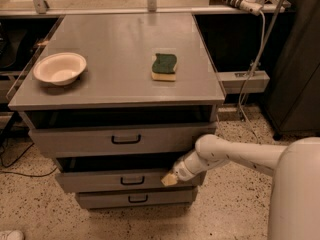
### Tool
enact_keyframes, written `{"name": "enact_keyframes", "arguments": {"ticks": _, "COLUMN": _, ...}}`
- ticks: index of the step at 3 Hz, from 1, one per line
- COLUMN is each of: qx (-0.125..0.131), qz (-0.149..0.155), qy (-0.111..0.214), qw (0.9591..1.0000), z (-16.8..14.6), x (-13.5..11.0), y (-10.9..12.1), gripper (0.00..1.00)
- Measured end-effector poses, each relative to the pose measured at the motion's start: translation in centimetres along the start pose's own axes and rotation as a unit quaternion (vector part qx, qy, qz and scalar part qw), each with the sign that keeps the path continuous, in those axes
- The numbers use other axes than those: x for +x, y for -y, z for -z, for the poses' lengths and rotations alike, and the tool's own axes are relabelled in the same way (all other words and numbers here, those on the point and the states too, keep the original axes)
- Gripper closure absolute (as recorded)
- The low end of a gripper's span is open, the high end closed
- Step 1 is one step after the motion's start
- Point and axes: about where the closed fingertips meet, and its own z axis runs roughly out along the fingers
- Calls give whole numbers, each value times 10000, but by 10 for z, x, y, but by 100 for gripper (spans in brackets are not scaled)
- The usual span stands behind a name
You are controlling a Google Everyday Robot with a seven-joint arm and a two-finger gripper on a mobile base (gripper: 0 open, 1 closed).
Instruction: Close middle drawer
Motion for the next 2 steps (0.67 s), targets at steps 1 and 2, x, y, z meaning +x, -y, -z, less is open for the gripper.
{"name": "enact_keyframes", "arguments": {"ticks": 1, "qx": 5, "qz": 5, "qy": 7, "qw": 10000, "z": 0, "x": -1, "y": 0, "gripper": 81}}
{"name": "enact_keyframes", "arguments": {"ticks": 2, "qx": 5, "qz": 5, "qy": 7, "qw": 10000, "z": 0, "x": -1, "y": 0, "gripper": 58}}
